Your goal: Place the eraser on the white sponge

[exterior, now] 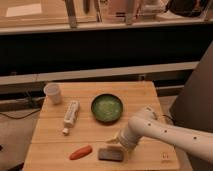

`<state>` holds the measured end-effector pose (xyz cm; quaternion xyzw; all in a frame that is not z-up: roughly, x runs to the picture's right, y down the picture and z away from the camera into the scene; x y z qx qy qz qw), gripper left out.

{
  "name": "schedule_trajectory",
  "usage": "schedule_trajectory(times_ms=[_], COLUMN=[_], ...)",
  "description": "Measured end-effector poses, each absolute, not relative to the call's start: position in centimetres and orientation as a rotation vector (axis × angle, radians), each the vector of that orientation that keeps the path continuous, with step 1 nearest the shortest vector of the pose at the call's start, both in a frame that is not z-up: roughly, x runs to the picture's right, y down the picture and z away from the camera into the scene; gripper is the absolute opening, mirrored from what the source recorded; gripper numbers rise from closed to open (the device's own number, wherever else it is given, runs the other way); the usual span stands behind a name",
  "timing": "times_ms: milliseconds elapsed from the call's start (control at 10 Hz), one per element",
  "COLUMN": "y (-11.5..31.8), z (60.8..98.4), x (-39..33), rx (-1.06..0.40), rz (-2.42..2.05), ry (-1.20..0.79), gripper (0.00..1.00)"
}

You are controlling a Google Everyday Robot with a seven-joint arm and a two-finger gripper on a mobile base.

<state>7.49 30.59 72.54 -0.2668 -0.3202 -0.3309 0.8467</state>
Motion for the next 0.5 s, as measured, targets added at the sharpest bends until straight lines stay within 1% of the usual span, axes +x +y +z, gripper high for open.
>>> schedule_trajectory(times_ms=[500], y=[32.3], z=[71.7], x=[5.7], rx=[-0.586], rz=[-0.472], ry=[-0.668], gripper=[0.8])
